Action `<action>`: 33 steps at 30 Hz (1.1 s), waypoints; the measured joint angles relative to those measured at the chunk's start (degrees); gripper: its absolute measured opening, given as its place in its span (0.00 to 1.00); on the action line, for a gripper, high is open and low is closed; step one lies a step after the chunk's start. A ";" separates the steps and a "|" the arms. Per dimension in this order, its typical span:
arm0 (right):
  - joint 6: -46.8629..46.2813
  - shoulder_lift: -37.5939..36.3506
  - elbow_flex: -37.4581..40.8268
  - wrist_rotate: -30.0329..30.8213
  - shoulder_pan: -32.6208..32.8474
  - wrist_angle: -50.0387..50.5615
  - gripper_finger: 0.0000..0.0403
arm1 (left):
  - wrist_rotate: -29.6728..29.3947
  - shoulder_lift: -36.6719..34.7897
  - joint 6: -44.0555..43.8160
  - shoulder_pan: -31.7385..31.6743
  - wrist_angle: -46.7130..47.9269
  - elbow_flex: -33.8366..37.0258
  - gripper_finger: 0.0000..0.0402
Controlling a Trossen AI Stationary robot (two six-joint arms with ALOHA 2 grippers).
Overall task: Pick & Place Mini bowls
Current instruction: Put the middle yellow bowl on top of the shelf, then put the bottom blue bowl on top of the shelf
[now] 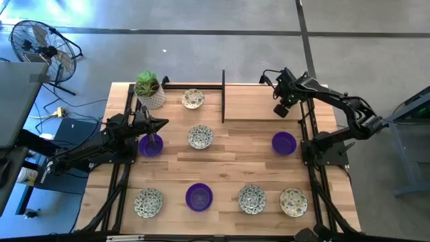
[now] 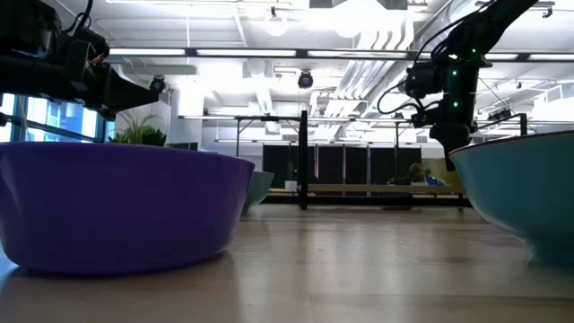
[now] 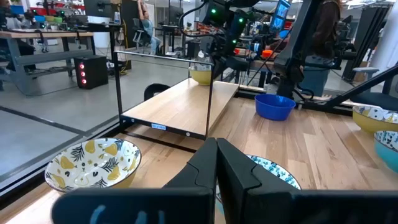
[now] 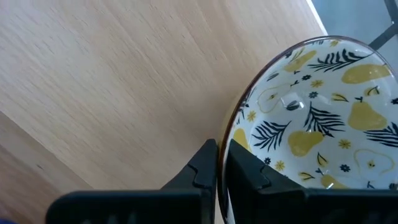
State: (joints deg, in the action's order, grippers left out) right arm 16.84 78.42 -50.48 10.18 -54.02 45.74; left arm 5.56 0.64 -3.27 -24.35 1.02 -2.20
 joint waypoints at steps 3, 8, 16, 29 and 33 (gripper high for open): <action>0.04 0.01 0.00 0.34 0.00 -0.18 0.05 | 0.00 0.00 0.00 -0.01 0.00 0.00 0.00; 0.13 0.01 0.00 1.62 0.00 -0.18 0.10 | 0.00 0.00 0.00 0.00 0.00 0.00 0.00; -0.08 -0.02 0.00 4.48 0.01 -0.70 0.24 | -0.02 0.00 0.00 -0.01 0.00 0.00 0.00; -6.55 -14.61 1.03 -5.82 9.62 -4.88 0.18 | 0.17 0.02 -0.60 0.01 -0.33 0.07 0.00; -9.40 -20.91 9.45 -10.90 16.21 -19.55 0.03 | 1.22 0.02 -1.47 0.01 -0.60 0.07 0.00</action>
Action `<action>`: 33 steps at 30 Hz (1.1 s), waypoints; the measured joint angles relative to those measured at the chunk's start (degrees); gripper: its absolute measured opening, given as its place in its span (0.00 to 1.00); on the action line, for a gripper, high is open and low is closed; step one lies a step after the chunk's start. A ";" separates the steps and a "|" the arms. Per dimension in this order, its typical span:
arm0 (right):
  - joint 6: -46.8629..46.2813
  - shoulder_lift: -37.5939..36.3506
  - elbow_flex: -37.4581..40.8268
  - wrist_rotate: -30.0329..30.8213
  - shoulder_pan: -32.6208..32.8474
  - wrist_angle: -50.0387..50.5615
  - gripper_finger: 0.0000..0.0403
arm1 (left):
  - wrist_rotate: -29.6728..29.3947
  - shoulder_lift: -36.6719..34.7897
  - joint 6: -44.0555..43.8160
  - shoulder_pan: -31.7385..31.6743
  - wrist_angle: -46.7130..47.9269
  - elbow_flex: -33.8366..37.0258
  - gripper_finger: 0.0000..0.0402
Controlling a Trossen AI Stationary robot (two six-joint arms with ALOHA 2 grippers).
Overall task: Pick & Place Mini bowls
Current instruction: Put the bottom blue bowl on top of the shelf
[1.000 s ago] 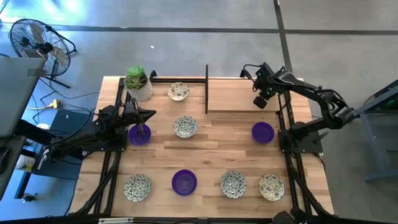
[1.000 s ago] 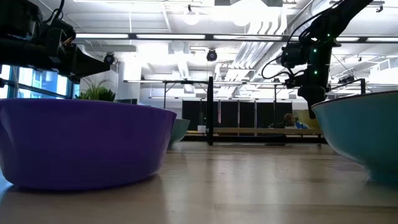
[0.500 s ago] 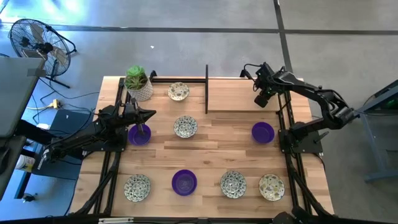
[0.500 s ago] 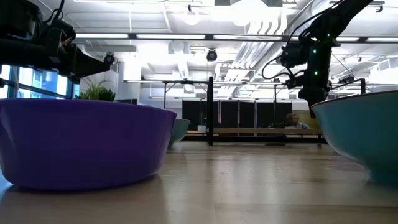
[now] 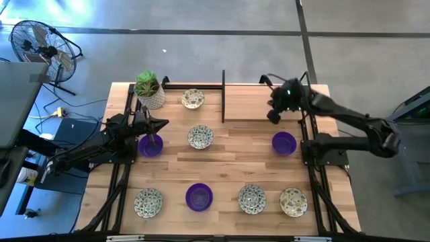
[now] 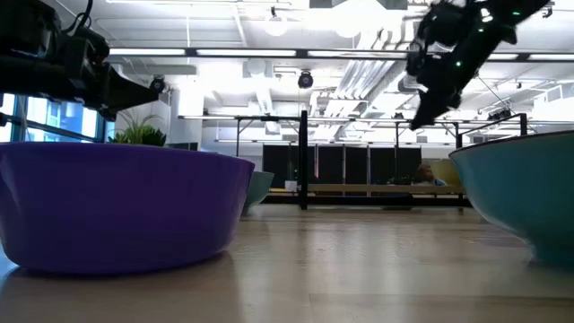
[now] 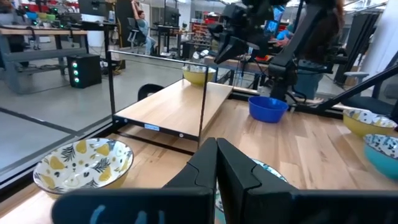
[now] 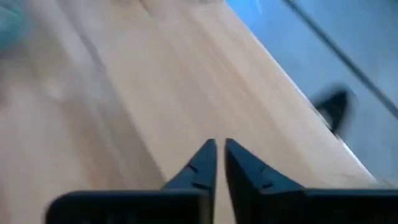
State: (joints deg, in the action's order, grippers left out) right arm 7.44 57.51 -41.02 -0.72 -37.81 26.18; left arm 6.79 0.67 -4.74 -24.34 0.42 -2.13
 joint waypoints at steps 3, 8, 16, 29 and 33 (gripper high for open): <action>-3.80 -3.09 7.75 -1.63 5.12 -13.64 0.03 | 0.09 0.00 -0.40 0.00 -0.06 0.00 0.00; -7.67 -5.02 17.60 -0.94 12.85 -33.58 0.02 | 1.15 0.02 -3.06 -0.02 1.08 -0.92 0.00; -7.44 -5.02 23.96 6.62 21.78 -49.53 0.00 | 3.42 4.81 -6.66 0.02 1.45 -3.30 0.00; -5.92 -5.00 24.40 10.24 27.79 -51.77 0.00 | -6.58 29.92 -9.15 15.45 -0.29 -13.43 0.00; -5.54 -5.00 24.40 10.19 27.88 -52.23 0.00 | -11.50 39.75 -11.68 23.60 0.43 -18.64 0.00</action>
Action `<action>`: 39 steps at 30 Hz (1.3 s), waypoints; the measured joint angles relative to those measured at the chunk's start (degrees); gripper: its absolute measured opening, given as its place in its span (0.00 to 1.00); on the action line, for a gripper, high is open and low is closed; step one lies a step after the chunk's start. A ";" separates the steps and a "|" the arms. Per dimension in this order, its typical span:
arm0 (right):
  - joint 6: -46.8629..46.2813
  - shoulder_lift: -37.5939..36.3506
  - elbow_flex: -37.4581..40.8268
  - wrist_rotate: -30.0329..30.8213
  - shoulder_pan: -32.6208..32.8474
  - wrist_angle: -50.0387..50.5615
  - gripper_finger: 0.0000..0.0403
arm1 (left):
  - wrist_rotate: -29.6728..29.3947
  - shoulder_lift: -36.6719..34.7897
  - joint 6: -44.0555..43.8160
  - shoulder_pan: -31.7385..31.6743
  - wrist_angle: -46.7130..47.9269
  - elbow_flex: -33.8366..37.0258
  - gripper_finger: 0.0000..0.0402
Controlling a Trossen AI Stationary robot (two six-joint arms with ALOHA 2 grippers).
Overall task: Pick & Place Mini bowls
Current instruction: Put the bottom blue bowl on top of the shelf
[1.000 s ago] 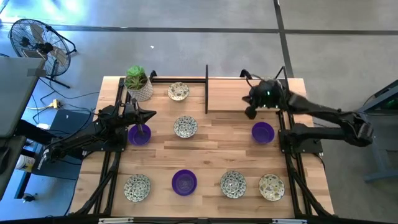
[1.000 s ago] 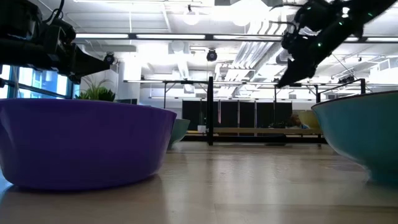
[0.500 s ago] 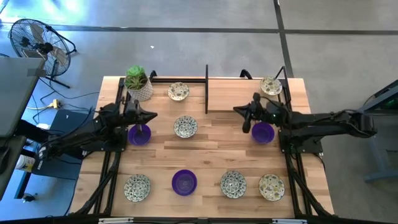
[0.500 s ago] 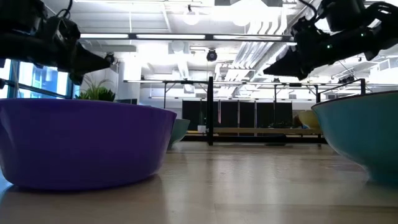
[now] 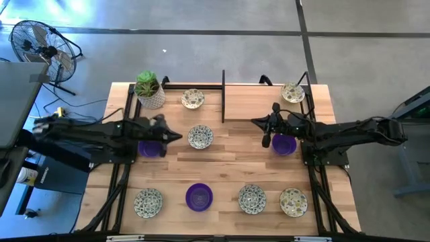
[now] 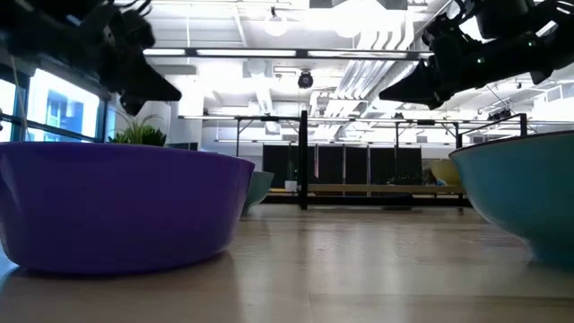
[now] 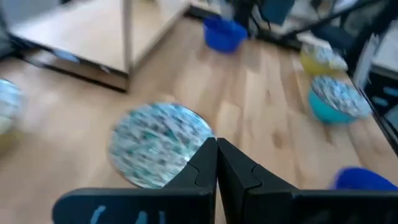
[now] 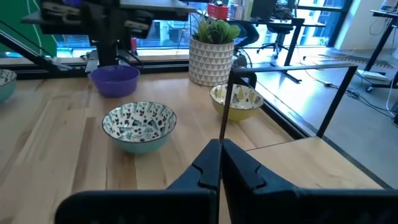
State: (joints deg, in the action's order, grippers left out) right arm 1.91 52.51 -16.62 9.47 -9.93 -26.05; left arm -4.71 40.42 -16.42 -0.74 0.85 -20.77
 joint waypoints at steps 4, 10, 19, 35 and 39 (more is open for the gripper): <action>0.06 0.02 0.00 -0.15 0.08 0.05 0.00 | -3.21 8.65 -5.50 6.86 5.75 -6.08 0.00; 1.10 0.02 0.00 -0.15 1.59 0.29 0.00 | -4.40 20.29 -13.77 14.71 14.44 -15.71 0.00; 3.02 0.02 -0.02 1.54 3.29 0.53 0.01 | -0.74 33.92 -26.63 22.78 25.66 -27.50 0.02; 4.14 0.02 -0.02 1.54 3.29 1.72 0.00 | 3.11 53.23 -42.84 26.28 31.10 -40.59 0.44; 4.14 0.04 -0.02 1.54 3.29 1.94 0.00 | 1.99 55.67 -43.87 26.30 30.68 -40.46 0.43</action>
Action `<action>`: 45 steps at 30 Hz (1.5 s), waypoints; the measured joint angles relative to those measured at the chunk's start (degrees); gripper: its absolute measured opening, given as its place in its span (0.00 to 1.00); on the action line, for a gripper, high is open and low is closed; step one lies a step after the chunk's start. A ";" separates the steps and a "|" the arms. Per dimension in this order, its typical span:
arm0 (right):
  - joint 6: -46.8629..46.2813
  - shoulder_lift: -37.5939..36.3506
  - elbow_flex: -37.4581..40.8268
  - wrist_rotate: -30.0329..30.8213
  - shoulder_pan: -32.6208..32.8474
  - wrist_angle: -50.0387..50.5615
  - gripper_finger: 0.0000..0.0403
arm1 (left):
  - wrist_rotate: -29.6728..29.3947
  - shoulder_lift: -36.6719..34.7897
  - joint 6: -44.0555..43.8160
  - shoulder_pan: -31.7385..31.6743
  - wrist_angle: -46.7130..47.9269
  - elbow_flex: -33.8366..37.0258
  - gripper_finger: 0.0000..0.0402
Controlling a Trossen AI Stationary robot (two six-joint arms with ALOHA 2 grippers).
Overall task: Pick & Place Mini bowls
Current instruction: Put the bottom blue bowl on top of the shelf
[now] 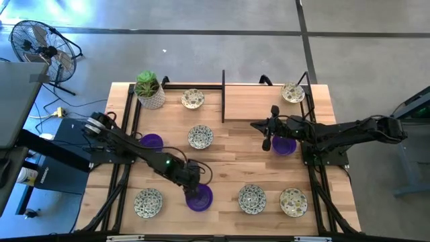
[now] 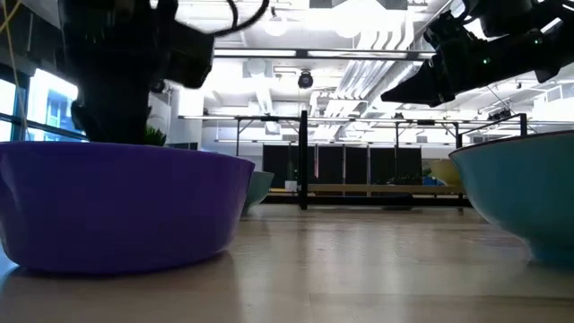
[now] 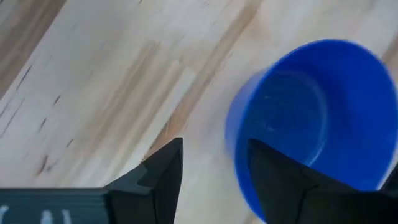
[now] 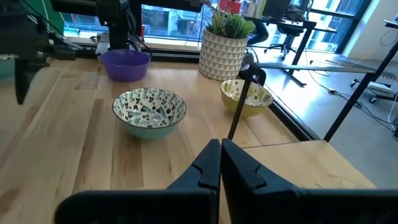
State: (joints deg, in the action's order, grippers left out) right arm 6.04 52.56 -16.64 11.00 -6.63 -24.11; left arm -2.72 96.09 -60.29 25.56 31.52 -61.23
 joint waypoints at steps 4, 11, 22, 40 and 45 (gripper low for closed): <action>0.00 0.00 0.00 0.00 0.00 0.12 0.00 | 0.73 0.73 0.07 0.00 -1.65 -0.11 0.39; -0.01 0.00 0.00 0.00 0.00 0.12 0.00 | 0.67 0.73 0.27 0.00 -1.36 -0.04 0.22; 0.19 0.00 0.00 0.02 0.00 0.38 0.00 | 3.13 1.91 3.19 0.67 -1.82 -0.07 0.01; 0.39 -0.02 0.00 1.07 0.00 1.10 0.00 | 2.42 -4.08 17.07 -15.16 -5.32 0.05 0.00; 0.39 -0.02 0.00 1.07 0.00 1.12 0.00 | 2.36 -2.60 22.73 -22.36 -16.05 -0.13 0.00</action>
State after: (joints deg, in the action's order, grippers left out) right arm 6.44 52.53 -16.64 12.08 -6.63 -22.98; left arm -0.36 93.49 -37.56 3.20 15.47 -61.36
